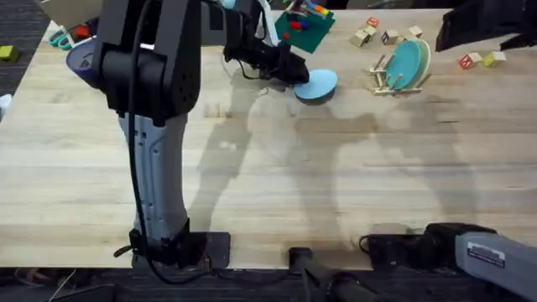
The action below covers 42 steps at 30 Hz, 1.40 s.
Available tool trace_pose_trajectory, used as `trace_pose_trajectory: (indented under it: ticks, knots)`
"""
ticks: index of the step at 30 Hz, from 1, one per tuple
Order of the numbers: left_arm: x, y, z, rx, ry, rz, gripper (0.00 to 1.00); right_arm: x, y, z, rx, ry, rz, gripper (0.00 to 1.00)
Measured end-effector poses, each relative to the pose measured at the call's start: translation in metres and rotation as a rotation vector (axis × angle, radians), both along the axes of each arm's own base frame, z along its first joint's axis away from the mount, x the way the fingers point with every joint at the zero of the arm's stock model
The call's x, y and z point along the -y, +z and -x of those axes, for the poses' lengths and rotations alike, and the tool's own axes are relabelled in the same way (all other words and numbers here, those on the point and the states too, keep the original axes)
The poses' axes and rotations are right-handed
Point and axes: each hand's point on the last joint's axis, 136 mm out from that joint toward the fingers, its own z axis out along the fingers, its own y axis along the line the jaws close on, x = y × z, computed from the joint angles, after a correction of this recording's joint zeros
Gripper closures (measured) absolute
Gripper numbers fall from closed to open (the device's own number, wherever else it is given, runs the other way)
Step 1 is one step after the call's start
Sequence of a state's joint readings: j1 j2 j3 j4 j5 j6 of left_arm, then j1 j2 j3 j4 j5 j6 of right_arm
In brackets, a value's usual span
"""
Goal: Pick up the plates from the table one by one and place each into a slot on the dish rack.
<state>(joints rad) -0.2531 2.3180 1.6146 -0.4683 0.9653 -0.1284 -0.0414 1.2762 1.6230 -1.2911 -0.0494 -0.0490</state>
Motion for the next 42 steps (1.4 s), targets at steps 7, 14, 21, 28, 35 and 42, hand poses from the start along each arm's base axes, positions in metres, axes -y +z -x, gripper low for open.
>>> trace_pose_trajectory:
  ticks: [7,14,21,28,35,42]
  knots:
    - [0.000,0.000,0.000,0.000,0.000,0.000,0.960,-0.001,0.000,0.000,0.000,-0.002,-0.006,0.005]
    - [0.000,0.000,0.000,0.000,0.000,0.000,0.961,-0.012,0.001,0.000,0.001,0.021,-0.073,0.005]
    - [0.000,0.000,0.000,0.000,0.000,0.000,0.961,-0.024,0.004,0.000,0.003,0.026,-0.148,0.007]
    - [0.000,0.000,0.000,0.000,0.000,0.000,0.961,-0.036,-0.012,-0.005,-0.020,0.039,-0.223,0.006]
    - [0.000,0.000,0.000,0.000,0.000,0.000,0.961,-0.045,-0.040,-0.011,-0.055,0.046,-0.290,0.005]
    - [0.000,0.000,0.000,-0.001,0.001,0.000,0.960,-0.052,-0.062,-0.021,-0.055,0.031,-0.347,0.007]
